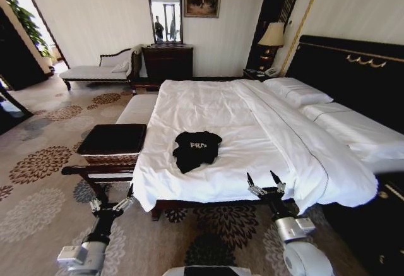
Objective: Fold the clothes on the bed and place them into the basket.
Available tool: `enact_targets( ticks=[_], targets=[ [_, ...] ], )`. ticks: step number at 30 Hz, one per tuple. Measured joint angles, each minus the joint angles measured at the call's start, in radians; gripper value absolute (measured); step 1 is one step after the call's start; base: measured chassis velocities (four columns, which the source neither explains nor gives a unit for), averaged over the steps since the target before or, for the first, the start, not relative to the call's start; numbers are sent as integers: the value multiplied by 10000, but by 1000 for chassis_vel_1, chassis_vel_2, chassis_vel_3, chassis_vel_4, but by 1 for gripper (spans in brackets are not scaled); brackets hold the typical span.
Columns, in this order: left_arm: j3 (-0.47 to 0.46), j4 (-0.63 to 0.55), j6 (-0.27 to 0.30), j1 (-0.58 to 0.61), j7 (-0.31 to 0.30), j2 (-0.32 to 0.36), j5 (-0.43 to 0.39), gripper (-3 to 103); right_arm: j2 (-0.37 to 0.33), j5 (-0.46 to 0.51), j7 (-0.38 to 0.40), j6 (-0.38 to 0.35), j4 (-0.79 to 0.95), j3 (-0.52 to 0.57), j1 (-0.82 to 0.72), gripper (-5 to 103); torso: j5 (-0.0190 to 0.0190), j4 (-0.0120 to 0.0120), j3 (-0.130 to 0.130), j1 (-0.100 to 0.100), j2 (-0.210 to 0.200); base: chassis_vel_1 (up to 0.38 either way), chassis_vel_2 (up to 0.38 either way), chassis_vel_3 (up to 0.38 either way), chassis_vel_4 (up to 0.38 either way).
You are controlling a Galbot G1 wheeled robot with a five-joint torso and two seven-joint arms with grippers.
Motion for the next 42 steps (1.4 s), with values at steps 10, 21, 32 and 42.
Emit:
enact_targets(
  ticks=[10,21,32,42],
  targets=[
    [57,80,0,8,0,-72,-6,100,21,-161,-1,60,-55,-14,-8,100,1,0,0,-1,0,-184,12,192,-13],
    [41,90,-10,52,0,-93,-35,100,-17,-191,37,91,-52,-10,6,100,1,0,0,0,-1,-144,42,154,-43],
    [54,81,-12,82,-2,-130,-69,100,21,-179,73,149,-47,-16,-9,100,0,0,0,-2,0,-58,68,60,-69],
    [23,102,-47,156,1,-136,-163,100,38,-199,76,159,-47,-71,-13,100,3,1,0,-1,0,-112,44,122,-53]
  ],
)
